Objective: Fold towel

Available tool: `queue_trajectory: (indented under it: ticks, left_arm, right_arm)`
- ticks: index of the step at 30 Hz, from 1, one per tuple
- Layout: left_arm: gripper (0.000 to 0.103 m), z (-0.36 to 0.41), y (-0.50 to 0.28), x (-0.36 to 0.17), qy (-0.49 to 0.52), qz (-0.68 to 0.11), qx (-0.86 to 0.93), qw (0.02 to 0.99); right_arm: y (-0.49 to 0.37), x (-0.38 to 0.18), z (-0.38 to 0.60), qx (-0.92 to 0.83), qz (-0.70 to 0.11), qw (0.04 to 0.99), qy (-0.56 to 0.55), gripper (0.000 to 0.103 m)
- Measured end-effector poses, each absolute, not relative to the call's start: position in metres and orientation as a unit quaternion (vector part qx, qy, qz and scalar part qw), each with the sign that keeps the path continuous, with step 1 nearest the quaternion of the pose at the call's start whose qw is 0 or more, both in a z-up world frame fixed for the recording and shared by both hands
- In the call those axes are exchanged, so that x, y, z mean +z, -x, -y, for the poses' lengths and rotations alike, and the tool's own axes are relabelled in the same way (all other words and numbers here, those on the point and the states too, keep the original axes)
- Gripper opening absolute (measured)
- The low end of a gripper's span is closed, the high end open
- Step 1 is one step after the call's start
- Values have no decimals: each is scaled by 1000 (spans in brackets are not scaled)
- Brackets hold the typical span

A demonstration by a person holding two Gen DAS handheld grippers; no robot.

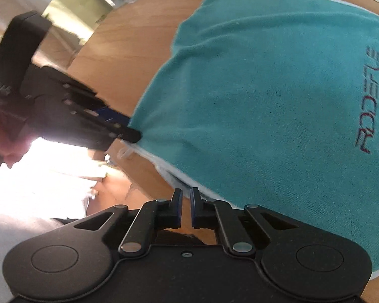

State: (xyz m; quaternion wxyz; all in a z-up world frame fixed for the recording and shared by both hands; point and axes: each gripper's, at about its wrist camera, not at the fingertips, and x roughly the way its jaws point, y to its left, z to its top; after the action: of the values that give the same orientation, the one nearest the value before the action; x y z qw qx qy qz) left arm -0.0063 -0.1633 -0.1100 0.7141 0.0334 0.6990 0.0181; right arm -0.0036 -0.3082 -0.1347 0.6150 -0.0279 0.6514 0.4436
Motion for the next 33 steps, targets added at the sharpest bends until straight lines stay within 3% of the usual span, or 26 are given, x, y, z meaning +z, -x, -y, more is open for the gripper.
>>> queue_trajectory:
  ticks: [13,21,25,28,33]
  left_arm:
    - [29,169,16,-110,-59,-695,11,716]
    - [29,167,8,-116,-51,-702,15,710]
    - [29,157,-5,-112,-38,-707,17,706]
    - [29,151,-8,-95,-32,-695,21,718]
    - [29,132,-29,-83,-22,-680,44,732]
  right_arm:
    - [23,-134,298,434,-576,669,182,0]
    - [8,-133,324,400,-629,653,136,0]
    - [-4,-111,344,409,-619,661,110,11]
    - [-20,-101,372,377,-603,695,100,29]
    - [-36,-125,408,289,-627,715,112,29]
